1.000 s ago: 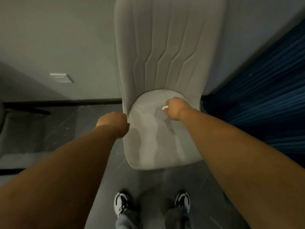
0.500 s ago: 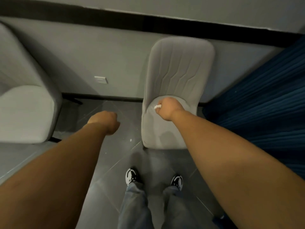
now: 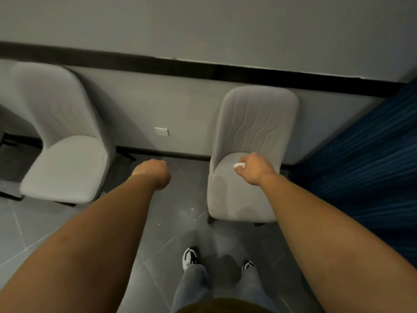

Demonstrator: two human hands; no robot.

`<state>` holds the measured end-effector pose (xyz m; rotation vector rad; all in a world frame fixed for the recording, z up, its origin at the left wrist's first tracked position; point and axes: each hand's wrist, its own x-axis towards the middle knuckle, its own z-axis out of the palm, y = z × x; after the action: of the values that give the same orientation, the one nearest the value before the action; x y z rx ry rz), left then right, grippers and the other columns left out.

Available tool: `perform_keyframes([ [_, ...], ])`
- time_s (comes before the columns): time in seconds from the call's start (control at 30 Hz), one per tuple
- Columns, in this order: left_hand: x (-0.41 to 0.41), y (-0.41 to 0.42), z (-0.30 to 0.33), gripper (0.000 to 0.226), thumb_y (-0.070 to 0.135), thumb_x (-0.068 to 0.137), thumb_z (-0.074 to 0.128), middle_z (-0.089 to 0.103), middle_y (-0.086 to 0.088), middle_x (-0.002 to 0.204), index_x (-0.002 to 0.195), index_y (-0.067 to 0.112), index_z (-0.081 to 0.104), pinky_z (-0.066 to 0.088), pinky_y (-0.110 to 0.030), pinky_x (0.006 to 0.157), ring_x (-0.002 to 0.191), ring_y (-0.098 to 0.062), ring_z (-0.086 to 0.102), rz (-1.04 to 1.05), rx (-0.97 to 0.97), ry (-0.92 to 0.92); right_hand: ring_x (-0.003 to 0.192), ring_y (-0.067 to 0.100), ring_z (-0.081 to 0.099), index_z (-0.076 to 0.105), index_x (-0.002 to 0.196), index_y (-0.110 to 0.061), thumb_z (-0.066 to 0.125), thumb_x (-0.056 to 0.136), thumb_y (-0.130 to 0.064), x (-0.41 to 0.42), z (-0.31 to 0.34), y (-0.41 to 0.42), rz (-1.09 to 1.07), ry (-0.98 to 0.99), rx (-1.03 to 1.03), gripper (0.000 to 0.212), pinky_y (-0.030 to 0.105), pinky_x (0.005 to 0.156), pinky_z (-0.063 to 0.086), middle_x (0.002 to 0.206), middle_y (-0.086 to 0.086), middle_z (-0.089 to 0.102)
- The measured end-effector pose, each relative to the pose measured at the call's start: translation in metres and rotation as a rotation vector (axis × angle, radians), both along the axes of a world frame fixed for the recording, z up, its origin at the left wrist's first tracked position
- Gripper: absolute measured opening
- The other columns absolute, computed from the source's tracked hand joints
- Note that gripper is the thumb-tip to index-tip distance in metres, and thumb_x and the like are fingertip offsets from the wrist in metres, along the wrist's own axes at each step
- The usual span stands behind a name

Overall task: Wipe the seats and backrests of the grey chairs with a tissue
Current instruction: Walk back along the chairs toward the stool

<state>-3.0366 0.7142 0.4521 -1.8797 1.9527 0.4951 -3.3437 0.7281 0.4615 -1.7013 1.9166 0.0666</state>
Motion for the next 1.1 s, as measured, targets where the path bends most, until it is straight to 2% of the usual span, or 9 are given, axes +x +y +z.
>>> perform_keyframes([
  [0.13, -0.019, 0.011, 0.008, 0.038, 0.035, 0.088, 0.042, 0.059, -0.011, 0.123, 0.12, 0.021, 0.057, 0.047, -0.041, 0.09, 0.108, -0.032, 0.057, 0.015, -0.027, 0.002, 0.107, 0.033, 0.058, 0.068, 0.118, -0.014, 0.055, 0.097, -0.041, -0.016, 0.004, -0.001, 0.06, -0.007, -0.031, 0.036, 0.035, 0.088, 0.048, 0.123, 0.014, 0.058],
  [0.27, -0.042, 0.028, 0.014, 0.038, 0.035, 0.091, 0.04, 0.06, -0.011, 0.122, 0.124, 0.022, 0.054, 0.047, -0.04, 0.086, 0.105, -0.032, 0.058, 0.093, -0.097, 0.017, 0.104, 0.033, 0.059, 0.069, 0.117, -0.015, 0.054, 0.097, -0.04, -0.041, 0.0, -0.004, 0.133, -0.009, -0.044, 0.035, 0.032, 0.082, 0.045, 0.122, 0.013, 0.06],
  [0.4, -0.072, 0.055, 0.011, 0.039, 0.036, 0.092, 0.041, 0.06, -0.011, 0.121, 0.128, 0.024, 0.051, 0.047, -0.04, 0.08, 0.102, -0.031, 0.058, 0.198, -0.115, 0.033, 0.111, 0.033, 0.057, 0.068, 0.122, -0.017, 0.053, 0.096, -0.041, -0.067, -0.005, -0.002, 0.212, -0.008, -0.024, 0.038, 0.035, 0.09, 0.046, 0.127, 0.013, 0.057],
  [0.63, -0.109, 0.126, 0.009, 0.044, 0.043, 0.095, 0.042, 0.059, -0.009, 0.125, 0.135, 0.025, 0.046, 0.049, -0.04, 0.084, 0.106, -0.03, 0.058, 0.258, -0.121, 0.061, 0.107, 0.032, 0.06, 0.069, 0.119, -0.014, 0.054, 0.095, -0.039, -0.079, -0.005, 0.01, 0.358, 0.017, 0.012, 0.038, 0.033, 0.087, 0.047, 0.123, 0.012, 0.065],
  [0.73, -0.095, 0.152, 0.022, 0.045, 0.042, 0.094, 0.044, 0.06, -0.011, 0.123, 0.135, 0.024, 0.046, 0.049, -0.04, 0.082, 0.104, -0.031, 0.058, 0.35, -0.145, 0.05, 0.113, 0.033, 0.058, 0.069, 0.12, -0.015, 0.052, 0.095, -0.039, -0.06, -0.001, 0.016, 0.464, 0.014, 0.0, 0.039, 0.034, 0.093, 0.047, 0.128, 0.013, 0.061],
  [0.87, -0.067, 0.189, 0.035, 0.045, 0.043, 0.093, 0.045, 0.061, -0.011, 0.121, 0.134, 0.024, 0.047, 0.049, -0.039, 0.081, 0.104, -0.031, 0.058, 0.467, -0.183, 0.042, 0.106, 0.032, 0.06, 0.069, 0.117, -0.014, 0.052, 0.095, -0.039, -0.017, 0.005, 0.032, 0.596, 0.015, -0.021, 0.037, 0.035, 0.086, 0.05, 0.121, 0.012, 0.063],
  [1.1, -0.003, 0.292, 0.036, 0.049, 0.055, 0.092, 0.043, 0.061, -0.001, 0.125, 0.134, 0.029, 0.047, 0.048, -0.04, 0.089, 0.11, -0.026, 0.057, 0.7, -0.186, 0.082, 0.104, 0.03, 0.06, 0.068, 0.115, -0.016, 0.052, 0.096, -0.043, 0.098, 0.006, 0.09, 0.855, 0.018, -0.014, 0.037, 0.036, 0.086, 0.05, 0.119, 0.01, 0.059],
])
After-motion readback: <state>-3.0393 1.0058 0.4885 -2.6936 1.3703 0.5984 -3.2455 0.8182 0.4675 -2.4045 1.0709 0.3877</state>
